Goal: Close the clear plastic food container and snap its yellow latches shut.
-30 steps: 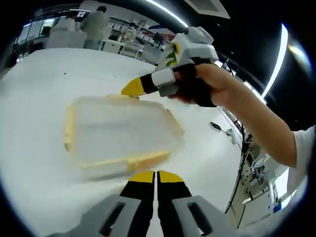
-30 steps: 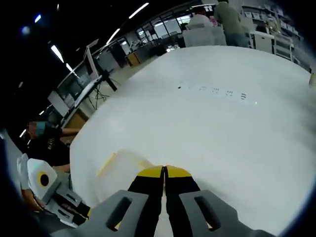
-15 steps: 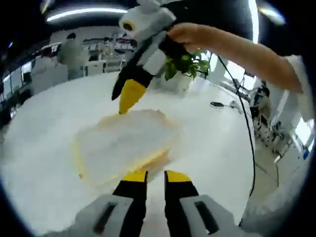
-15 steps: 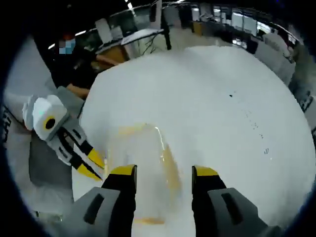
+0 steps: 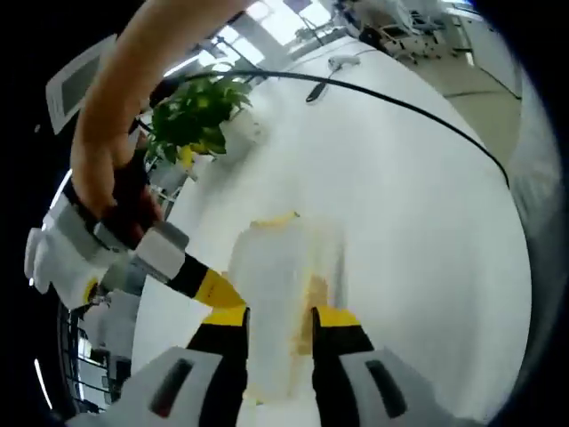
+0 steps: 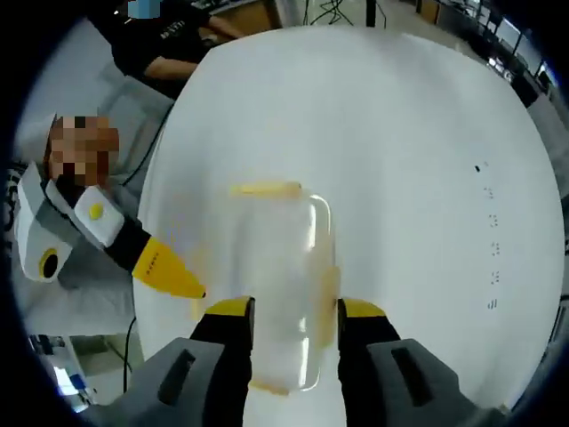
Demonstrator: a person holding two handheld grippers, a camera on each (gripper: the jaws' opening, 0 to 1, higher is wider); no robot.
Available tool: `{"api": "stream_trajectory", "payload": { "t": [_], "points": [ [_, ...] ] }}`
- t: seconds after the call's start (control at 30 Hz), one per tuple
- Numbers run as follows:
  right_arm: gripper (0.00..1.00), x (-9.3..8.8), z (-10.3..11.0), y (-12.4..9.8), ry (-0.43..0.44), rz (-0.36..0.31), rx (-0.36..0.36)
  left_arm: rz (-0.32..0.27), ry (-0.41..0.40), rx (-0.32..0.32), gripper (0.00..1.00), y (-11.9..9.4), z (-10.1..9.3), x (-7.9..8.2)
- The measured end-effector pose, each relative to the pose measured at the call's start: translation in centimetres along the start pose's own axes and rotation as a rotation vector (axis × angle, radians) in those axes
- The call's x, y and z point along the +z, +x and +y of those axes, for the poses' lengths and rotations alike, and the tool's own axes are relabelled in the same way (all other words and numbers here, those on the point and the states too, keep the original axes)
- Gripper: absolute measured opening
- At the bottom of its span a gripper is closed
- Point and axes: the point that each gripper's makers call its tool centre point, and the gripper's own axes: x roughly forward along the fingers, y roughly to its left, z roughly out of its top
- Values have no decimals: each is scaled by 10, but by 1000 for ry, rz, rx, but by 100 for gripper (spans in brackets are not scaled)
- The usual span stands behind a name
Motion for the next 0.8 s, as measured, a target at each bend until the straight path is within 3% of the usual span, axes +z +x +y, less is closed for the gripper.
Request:
{"api": "stream_trajectory", "payload": {
  "t": [0.03, 0.2, 0.4, 0.47, 0.6, 0.8],
  "points": [
    [36, -3, 0, 2, -7, 32, 3, 12, 5, -15, 22, 1, -1, -1],
    [36, -5, -3, 2, 57, 61, 27, 33, -23, -91, 25, 9, -3, -6],
    [39, -6, -4, 5, 62, 74, 73, 44, -66, -157, 28, 16, -11, -8],
    [40, -6, -3, 6, 66, 81, 78, 45, -26, -145, 30, 17, -12, -10],
    [40, -8, -2, 7, 66, 88, 83, 35, -57, -136, 30, 17, -12, -11],
    [39, -8, 4, 8, 57, 128, 52, 69, -23, -82, 29, 20, -14, -12]
  ]
}}
